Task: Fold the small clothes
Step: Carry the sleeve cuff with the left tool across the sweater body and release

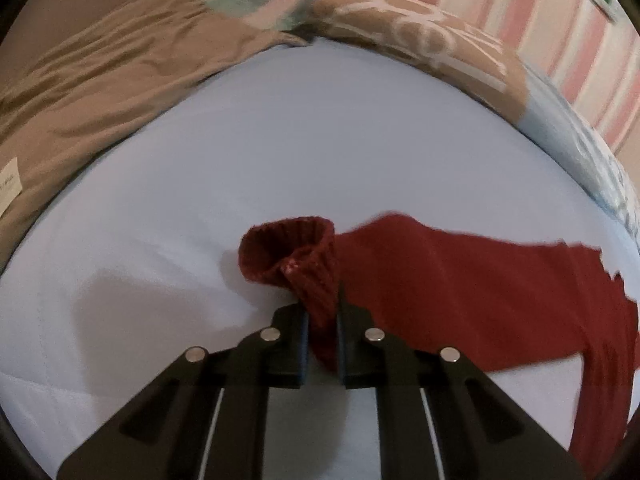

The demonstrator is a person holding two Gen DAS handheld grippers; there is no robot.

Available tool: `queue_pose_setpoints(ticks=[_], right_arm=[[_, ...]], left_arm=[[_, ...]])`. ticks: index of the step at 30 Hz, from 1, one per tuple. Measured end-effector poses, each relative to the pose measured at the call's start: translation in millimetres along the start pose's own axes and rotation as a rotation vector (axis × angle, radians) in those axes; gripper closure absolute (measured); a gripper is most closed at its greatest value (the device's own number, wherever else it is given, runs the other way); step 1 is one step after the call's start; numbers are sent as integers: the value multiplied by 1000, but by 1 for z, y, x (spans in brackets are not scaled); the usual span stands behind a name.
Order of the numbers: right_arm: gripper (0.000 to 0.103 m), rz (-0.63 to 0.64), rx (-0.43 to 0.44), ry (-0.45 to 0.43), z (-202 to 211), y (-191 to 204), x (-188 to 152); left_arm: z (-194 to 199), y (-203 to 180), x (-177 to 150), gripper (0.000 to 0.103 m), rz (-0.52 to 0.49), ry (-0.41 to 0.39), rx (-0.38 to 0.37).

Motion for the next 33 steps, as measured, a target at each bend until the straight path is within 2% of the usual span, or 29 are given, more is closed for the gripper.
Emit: queue_pose_setpoints(ticks=[2,5,8,15,18,23,25,30,31,33], right_arm=[[3,-14,6,4,-1,-8,0],[3,-52,31,23,-2,-27,-1],[3,-75,43,31,-1,-43,-2],[3,-150,57,64,-4,-93,-16],[3,-158,44,69,-5,-113,-24],[3,-193,17,79,-6,-156,-41],[4,-211,-1,94,-8,-177,-50],[4,-250,-48,110,-12,-218,-67],[4,-257,-57,112,-12,-225,-70],[4,-264,-67,119,-15,-235,-75]], left_arm=[[3,-16,-5,93,-31,-4,13],[4,-44,-9,94,-43,5,-16],[9,-85,-11,94,-75,-2,-77],[28,-210,-16,94,-206,-21,-265],[28,-268,-21,94,-250,9,-363],[23,-349,-39,94,-363,41,-411],[22,-373,-50,94,-409,40,-385],[9,-431,-82,94,-523,50,-238],[7,-440,-87,94,-535,51,-220],[6,-454,-97,94,-542,65,-231]])
Point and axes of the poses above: each gripper's, at about its wrist camera, not at the fingertips, and z roughly against the way its jaws point, y to its left, x to its top, the point moved 1 cm from there along -z, roughly the way its jaws point, and after that the axes turned 2 degrees about -x, right-handed, at the moved point
